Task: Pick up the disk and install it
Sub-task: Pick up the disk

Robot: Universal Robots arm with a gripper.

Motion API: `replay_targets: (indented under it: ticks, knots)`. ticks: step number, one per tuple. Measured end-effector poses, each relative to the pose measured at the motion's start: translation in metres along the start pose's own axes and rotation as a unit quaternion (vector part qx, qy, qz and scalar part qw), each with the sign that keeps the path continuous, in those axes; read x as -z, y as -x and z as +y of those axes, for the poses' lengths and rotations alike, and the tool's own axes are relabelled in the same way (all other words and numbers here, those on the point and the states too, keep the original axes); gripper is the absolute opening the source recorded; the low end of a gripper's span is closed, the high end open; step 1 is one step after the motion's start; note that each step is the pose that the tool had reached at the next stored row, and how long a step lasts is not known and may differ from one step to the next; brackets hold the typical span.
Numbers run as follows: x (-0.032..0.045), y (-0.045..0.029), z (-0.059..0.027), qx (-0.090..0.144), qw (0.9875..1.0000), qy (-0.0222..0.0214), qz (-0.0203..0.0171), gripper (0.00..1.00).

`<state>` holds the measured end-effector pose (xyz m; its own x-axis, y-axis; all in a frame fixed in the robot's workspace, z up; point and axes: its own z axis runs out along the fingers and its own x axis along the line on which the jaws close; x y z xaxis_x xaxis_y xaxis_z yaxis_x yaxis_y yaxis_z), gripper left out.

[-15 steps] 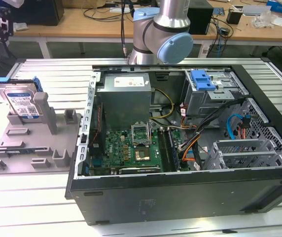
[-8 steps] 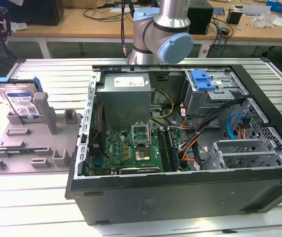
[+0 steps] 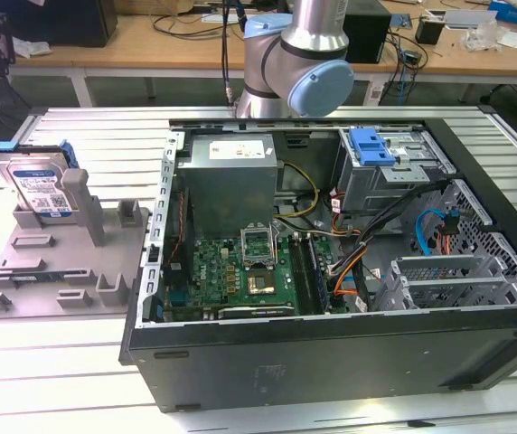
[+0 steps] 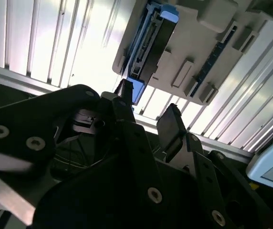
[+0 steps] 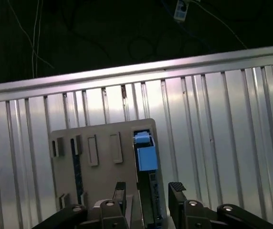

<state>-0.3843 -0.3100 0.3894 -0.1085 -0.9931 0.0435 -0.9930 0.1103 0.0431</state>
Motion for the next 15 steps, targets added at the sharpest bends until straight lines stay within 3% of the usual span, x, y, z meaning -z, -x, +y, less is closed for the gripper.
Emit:
replay_targets:
  ticks: [6,15]
  knots:
    - [0.0001,-0.0001,0.0005,0.005,1.0000,-0.0002,0.0003,0.48]
    - [-0.0004,0.0001,0.0013,0.049,0.9988,-0.0027,0.0021,0.48]
